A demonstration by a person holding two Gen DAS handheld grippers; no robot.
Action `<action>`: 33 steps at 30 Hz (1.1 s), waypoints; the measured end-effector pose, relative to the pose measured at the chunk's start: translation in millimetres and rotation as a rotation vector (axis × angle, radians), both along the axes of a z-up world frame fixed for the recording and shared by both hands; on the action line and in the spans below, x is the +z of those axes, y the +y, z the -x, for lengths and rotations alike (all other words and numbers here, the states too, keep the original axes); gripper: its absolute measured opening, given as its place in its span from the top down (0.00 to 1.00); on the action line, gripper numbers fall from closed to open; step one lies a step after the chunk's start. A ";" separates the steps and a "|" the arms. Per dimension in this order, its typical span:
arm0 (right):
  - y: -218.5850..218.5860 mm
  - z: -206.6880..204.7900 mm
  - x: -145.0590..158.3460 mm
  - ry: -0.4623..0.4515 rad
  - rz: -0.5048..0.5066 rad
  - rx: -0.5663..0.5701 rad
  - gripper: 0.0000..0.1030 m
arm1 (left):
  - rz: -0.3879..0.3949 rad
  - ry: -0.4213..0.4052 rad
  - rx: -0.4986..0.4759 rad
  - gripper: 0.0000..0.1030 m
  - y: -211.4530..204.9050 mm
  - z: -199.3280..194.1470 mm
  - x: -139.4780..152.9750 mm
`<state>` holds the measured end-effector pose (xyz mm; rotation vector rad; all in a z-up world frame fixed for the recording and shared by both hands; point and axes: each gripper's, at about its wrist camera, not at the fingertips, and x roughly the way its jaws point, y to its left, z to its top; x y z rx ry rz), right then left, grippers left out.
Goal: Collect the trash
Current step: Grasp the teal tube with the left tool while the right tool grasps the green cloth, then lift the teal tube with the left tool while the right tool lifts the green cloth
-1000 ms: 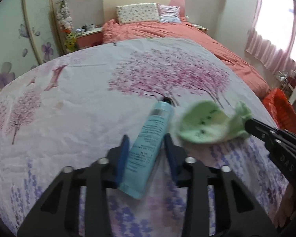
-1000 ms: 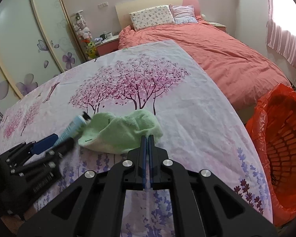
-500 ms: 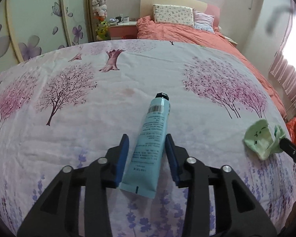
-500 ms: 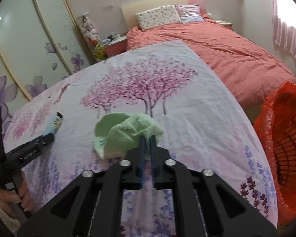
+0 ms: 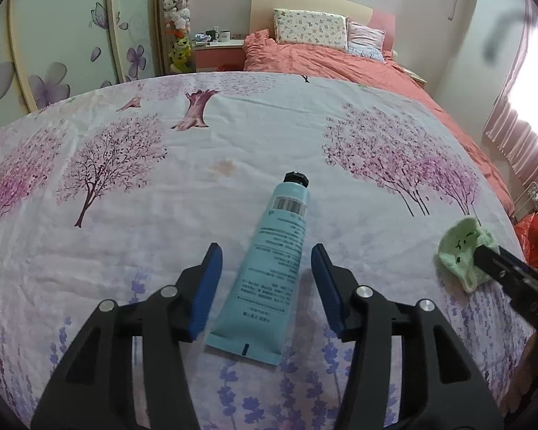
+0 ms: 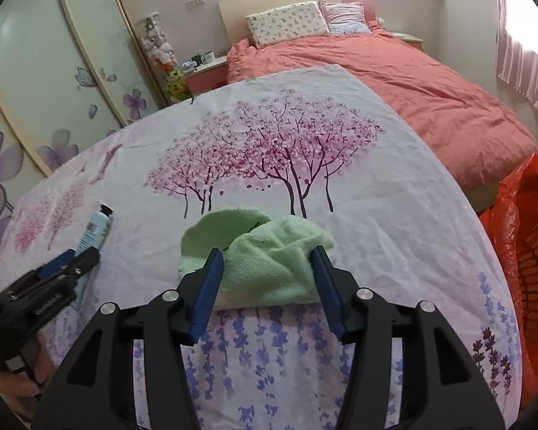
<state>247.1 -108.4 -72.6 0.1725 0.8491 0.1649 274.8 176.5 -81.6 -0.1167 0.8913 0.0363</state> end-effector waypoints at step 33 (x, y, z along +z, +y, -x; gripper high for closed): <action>-4.0 4.1 -3.5 -0.009 0.007 -0.006 0.53 | 0.037 -0.010 0.017 0.52 9.3 2.1 1.2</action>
